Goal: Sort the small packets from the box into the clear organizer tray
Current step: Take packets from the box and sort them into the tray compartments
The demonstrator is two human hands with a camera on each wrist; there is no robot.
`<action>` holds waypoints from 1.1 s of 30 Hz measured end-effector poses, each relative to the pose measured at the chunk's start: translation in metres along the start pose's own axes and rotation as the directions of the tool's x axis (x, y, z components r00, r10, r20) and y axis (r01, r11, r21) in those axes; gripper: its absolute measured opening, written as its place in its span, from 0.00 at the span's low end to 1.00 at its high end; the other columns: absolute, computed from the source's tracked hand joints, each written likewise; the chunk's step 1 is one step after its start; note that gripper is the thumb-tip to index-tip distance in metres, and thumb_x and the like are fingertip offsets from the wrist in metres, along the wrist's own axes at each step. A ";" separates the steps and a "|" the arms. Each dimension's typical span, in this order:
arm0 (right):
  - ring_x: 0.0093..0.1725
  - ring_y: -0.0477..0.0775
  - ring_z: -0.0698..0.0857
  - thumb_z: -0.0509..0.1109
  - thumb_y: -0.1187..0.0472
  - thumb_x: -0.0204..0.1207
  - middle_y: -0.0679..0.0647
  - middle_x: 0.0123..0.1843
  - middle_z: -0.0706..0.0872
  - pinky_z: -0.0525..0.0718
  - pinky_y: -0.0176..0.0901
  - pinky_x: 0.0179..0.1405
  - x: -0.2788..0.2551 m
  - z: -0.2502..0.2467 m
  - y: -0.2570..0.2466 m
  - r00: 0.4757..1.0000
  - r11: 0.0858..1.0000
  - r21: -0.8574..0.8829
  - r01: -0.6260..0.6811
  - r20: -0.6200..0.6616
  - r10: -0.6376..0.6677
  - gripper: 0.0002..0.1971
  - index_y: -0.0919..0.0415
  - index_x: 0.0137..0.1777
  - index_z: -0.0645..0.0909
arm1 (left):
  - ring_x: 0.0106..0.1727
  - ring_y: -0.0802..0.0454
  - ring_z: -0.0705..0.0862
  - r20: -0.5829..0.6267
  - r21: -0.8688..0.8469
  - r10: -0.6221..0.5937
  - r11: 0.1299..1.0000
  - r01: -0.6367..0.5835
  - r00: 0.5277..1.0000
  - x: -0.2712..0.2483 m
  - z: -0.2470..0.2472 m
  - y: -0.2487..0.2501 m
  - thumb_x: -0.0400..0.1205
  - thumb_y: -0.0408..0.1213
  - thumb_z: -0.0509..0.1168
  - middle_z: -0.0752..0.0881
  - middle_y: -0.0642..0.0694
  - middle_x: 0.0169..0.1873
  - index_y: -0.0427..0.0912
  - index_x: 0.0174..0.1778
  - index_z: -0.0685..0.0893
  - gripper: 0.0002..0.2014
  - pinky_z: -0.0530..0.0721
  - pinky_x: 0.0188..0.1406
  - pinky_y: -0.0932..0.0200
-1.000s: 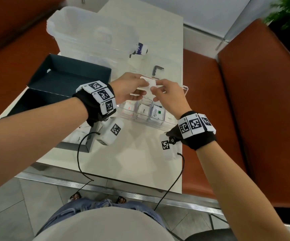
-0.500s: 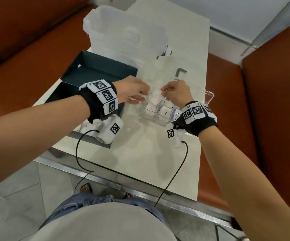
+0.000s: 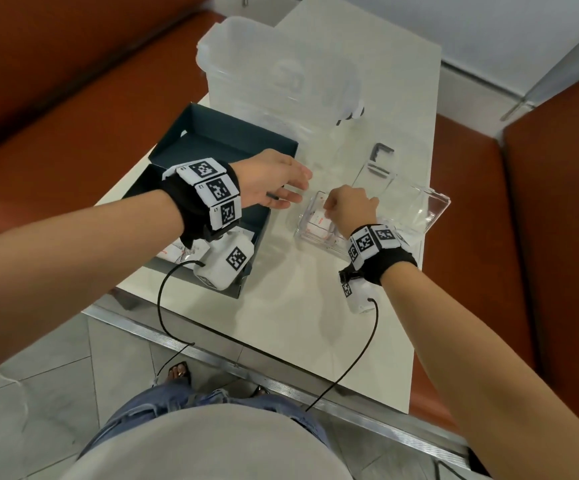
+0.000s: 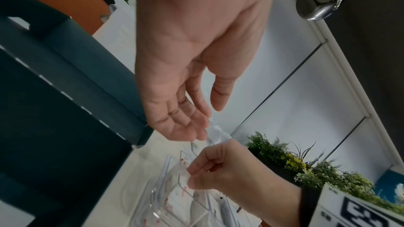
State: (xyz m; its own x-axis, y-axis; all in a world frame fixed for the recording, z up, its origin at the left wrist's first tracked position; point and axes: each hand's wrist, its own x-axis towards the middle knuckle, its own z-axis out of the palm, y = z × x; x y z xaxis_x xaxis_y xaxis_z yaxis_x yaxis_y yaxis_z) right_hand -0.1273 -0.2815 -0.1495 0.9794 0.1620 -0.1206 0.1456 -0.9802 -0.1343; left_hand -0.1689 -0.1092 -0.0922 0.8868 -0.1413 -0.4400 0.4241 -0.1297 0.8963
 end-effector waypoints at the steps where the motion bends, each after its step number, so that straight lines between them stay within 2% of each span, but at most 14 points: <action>1: 0.60 0.60 0.80 0.65 0.69 0.79 0.54 0.54 0.87 0.66 0.56 0.64 0.000 0.002 0.000 1.000 1.000 -0.020 0.012 -0.010 -0.012 0.10 0.56 0.53 0.85 | 0.46 0.52 0.87 0.003 0.000 0.002 1.000 -0.002 1.000 0.000 0.000 0.000 0.85 0.35 0.65 0.86 0.46 0.52 0.42 0.62 0.83 0.10 0.86 0.41 0.62; 4: 0.58 0.60 0.81 0.66 0.68 0.79 0.54 0.54 0.87 0.66 0.56 0.62 0.000 0.003 0.000 0.998 0.996 -0.076 0.043 -0.041 -0.046 0.08 0.57 0.53 0.84 | 0.45 0.52 0.87 0.006 0.003 0.003 1.000 -0.003 1.000 0.001 0.001 0.001 0.85 0.35 0.65 0.87 0.45 0.53 0.42 0.61 0.83 0.10 0.86 0.40 0.61; 8: 0.58 0.60 0.82 0.69 0.61 0.79 0.52 0.53 0.87 0.66 0.57 0.62 -0.003 0.001 -0.003 0.994 0.991 -0.104 0.079 -0.061 -0.086 0.08 0.55 0.57 0.81 | 0.46 0.52 0.88 0.018 0.001 0.008 1.000 -0.008 1.000 0.003 0.000 0.000 0.85 0.35 0.65 0.87 0.45 0.54 0.43 0.60 0.84 0.09 0.86 0.39 0.61; 13: 0.63 0.59 0.80 0.74 0.57 0.75 0.51 0.57 0.86 0.64 0.61 0.66 -0.006 -0.004 -0.007 0.995 0.987 -0.145 0.073 0.073 -0.063 0.14 0.51 0.60 0.83 | 0.45 0.53 0.88 0.011 -0.004 0.012 1.000 -0.012 1.000 0.003 -0.001 0.000 0.85 0.35 0.65 0.87 0.46 0.52 0.44 0.59 0.84 0.08 0.87 0.40 0.61; 16: 0.63 0.58 0.79 0.75 0.59 0.75 0.50 0.56 0.87 0.61 0.63 0.67 -0.007 -0.006 -0.006 0.990 0.979 -0.194 0.070 0.135 -0.044 0.14 0.50 0.59 0.84 | 0.44 0.53 0.88 0.005 -0.006 0.011 1.000 -0.011 1.000 0.003 -0.003 -0.002 0.85 0.35 0.64 0.87 0.46 0.52 0.43 0.60 0.84 0.09 0.88 0.43 0.61; 21: 0.59 0.56 0.82 0.74 0.65 0.74 0.48 0.52 0.88 0.58 0.64 0.69 -0.007 -0.007 -0.010 0.986 0.979 -0.190 0.073 0.163 -0.042 0.13 0.48 0.55 0.84 | 0.45 0.53 0.87 -0.003 -0.013 0.013 1.000 -0.013 1.000 0.003 -0.008 -0.005 0.86 0.34 0.64 0.86 0.47 0.51 0.42 0.61 0.84 0.10 0.87 0.46 0.59; 25: 0.58 0.55 0.82 0.73 0.63 0.74 0.48 0.53 0.87 0.58 0.63 0.69 -0.009 -0.016 -0.013 0.984 0.978 -0.194 0.079 0.171 -0.046 0.12 0.49 0.55 0.84 | 0.46 0.52 0.87 -0.006 -0.017 0.027 0.999 -0.027 1.000 -0.001 -0.017 -0.006 0.85 0.34 0.64 0.87 0.46 0.52 0.42 0.62 0.84 0.10 0.87 0.49 0.57; 29: 0.58 0.55 0.81 0.69 0.60 0.78 0.48 0.51 0.88 0.62 0.57 0.66 -0.015 -0.036 -0.020 0.997 0.996 -0.047 0.080 -0.016 -0.081 0.08 0.49 0.54 0.85 | 0.51 0.52 0.89 -0.008 0.054 0.068 0.996 -0.068 0.998 -0.009 -0.043 -0.006 0.86 0.36 0.64 0.88 0.48 0.55 0.45 0.61 0.84 0.10 0.87 0.45 0.61; 32: 0.55 0.56 0.83 0.68 0.60 0.80 0.51 0.49 0.89 0.76 0.52 0.64 -0.019 -0.050 -0.039 0.982 0.961 0.199 0.190 -0.048 -0.185 0.07 0.52 0.52 0.87 | 0.52 0.54 0.89 -0.055 0.151 0.122 0.982 -0.112 0.991 -0.018 -0.074 -0.008 0.86 0.39 0.64 0.88 0.50 0.55 0.49 0.59 0.85 0.08 0.86 0.44 0.63; 33: 0.52 0.53 0.84 0.68 0.61 0.80 0.52 0.48 0.89 0.78 0.45 0.62 -0.021 -0.052 -0.050 0.969 0.934 0.258 0.247 -0.054 -0.242 0.07 0.54 0.51 0.88 | 0.52 0.55 0.89 -0.084 0.187 0.141 0.975 -0.123 0.987 -0.021 -0.086 -0.009 0.85 0.40 0.65 0.88 0.51 0.54 0.49 0.58 0.85 0.08 0.86 0.44 0.64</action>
State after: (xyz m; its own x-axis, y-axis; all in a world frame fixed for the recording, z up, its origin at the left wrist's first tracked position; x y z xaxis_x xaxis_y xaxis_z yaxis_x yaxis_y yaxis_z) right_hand -0.1475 -0.2421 -0.0892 0.9212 0.3878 -0.0313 0.3422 -0.8459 -0.4092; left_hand -0.1756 -0.0206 -0.0868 0.9499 -0.0753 -0.3034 0.2699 -0.2923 0.9175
